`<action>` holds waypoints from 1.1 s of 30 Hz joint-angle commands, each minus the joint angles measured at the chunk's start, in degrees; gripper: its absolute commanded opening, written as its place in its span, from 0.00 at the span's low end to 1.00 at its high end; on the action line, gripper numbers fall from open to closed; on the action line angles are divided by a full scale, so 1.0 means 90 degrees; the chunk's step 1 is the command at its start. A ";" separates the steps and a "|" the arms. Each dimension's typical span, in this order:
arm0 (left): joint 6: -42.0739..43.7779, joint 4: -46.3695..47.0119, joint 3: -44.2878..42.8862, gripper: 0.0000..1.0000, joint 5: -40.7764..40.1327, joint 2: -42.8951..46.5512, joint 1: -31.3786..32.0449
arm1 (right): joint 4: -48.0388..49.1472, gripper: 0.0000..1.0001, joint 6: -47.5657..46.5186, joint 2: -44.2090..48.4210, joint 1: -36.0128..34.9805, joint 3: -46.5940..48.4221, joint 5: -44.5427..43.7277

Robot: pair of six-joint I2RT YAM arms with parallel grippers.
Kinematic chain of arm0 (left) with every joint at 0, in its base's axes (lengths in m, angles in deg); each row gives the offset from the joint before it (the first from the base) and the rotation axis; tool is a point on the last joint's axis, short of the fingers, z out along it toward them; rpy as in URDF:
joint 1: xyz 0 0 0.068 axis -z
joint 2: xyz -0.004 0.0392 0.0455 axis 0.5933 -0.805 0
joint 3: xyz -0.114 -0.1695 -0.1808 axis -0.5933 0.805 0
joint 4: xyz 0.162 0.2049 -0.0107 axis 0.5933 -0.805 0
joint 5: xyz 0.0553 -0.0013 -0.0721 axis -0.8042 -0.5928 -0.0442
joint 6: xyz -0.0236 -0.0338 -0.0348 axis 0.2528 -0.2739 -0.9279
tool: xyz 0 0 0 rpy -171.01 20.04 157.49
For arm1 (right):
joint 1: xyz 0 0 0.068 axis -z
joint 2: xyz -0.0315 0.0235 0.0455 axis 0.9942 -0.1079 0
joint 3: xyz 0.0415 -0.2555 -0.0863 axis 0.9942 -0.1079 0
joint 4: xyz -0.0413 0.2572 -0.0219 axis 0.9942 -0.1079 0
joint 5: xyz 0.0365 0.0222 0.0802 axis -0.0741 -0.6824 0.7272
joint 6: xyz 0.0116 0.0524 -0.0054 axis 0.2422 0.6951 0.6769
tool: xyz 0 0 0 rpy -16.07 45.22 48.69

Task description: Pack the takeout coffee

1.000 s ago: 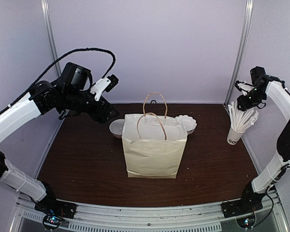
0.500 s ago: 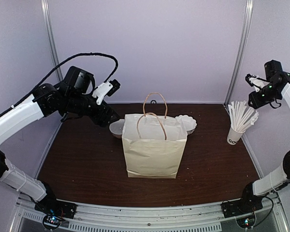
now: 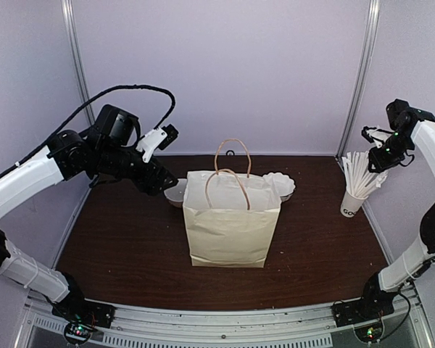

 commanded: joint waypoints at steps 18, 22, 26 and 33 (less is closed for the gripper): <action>0.0042 0.0311 0.0129 0.73 0.0056 0.0284 -0.0003 | -0.0133 0.24 0.0134 0.0206 0.0061 -0.0331 -0.0491; 0.0041 0.0301 0.0138 0.73 0.0059 0.0301 0.0000 | -0.0069 0.23 0.0143 0.0198 0.0064 -0.0433 -0.0542; 0.0055 0.0291 0.0147 0.73 0.0058 0.0309 0.0002 | -0.0057 0.23 0.0145 0.0147 0.0072 -0.0473 -0.0559; 0.0042 0.0291 0.0195 0.73 0.0076 0.0318 0.0000 | 0.0003 0.09 0.0164 0.0068 0.0074 -0.0459 -0.0539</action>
